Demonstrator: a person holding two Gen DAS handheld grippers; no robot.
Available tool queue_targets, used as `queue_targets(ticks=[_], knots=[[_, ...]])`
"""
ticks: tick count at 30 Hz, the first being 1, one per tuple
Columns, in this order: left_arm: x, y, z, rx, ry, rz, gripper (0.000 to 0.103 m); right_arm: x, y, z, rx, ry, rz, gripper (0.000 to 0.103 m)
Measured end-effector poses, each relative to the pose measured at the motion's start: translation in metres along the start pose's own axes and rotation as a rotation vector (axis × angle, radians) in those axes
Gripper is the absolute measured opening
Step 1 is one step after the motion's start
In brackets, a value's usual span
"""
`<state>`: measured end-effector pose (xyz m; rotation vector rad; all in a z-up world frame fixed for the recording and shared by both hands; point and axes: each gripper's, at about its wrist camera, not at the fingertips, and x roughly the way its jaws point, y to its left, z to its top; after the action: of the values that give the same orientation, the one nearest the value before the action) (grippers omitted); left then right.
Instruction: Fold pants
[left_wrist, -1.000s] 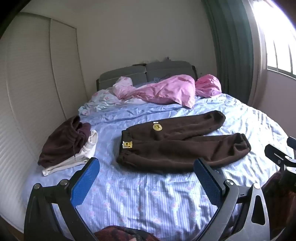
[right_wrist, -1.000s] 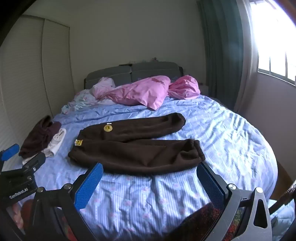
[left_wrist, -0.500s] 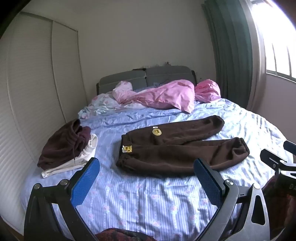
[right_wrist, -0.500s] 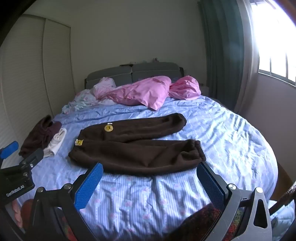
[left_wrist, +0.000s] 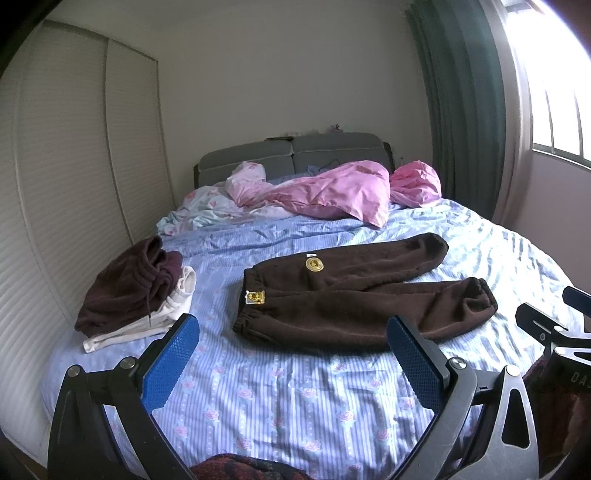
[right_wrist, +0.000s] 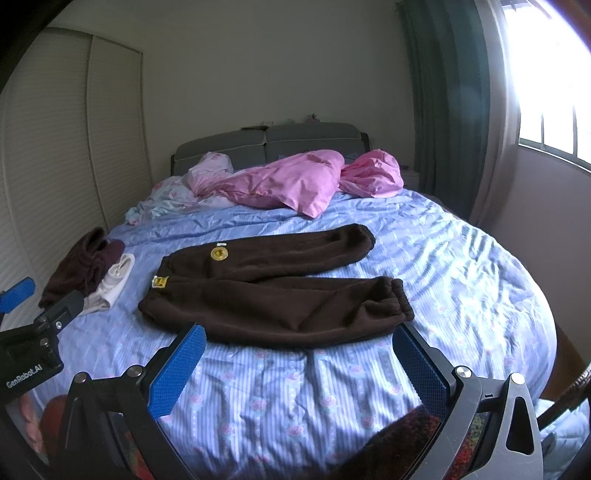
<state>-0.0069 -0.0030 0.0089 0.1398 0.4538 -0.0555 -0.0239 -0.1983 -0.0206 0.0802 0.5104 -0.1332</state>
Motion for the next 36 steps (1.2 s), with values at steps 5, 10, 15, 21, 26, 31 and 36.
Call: queue_targets(ticks=[5, 10, 15, 21, 26, 31, 36], knots=[[-0.001, 0.000, 0.000, 0.003, -0.001, -0.002, 0.103, 0.000, 0.001, 0.000, 0.002, 0.000, 0.000, 0.103], [0.001, 0.002, 0.000, -0.002, 0.000, -0.002, 0.103, 0.000, 0.004, -0.001, 0.001, -0.002, 0.000, 0.103], [0.000, 0.003, 0.000, -0.004, 0.001, -0.002, 0.103, 0.000, 0.004, -0.001, 0.001, 0.000, 0.001, 0.103], [0.001, 0.003, -0.001, -0.004, 0.000, -0.002, 0.103, 0.000, 0.008, -0.001, 0.000, 0.000, 0.002, 0.103], [0.000, 0.003, 0.000, -0.002, 0.001, -0.002, 0.103, 0.000, 0.009, -0.001, -0.001, 0.000, 0.001, 0.103], [0.000, 0.003, -0.001, -0.004, 0.000, -0.001, 0.103, 0.000, 0.009, -0.001, -0.001, 0.002, 0.003, 0.103], [0.001, 0.004, -0.001, -0.002, 0.000, -0.001, 0.103, 0.000, 0.008, -0.001, -0.001, 0.003, 0.003, 0.103]])
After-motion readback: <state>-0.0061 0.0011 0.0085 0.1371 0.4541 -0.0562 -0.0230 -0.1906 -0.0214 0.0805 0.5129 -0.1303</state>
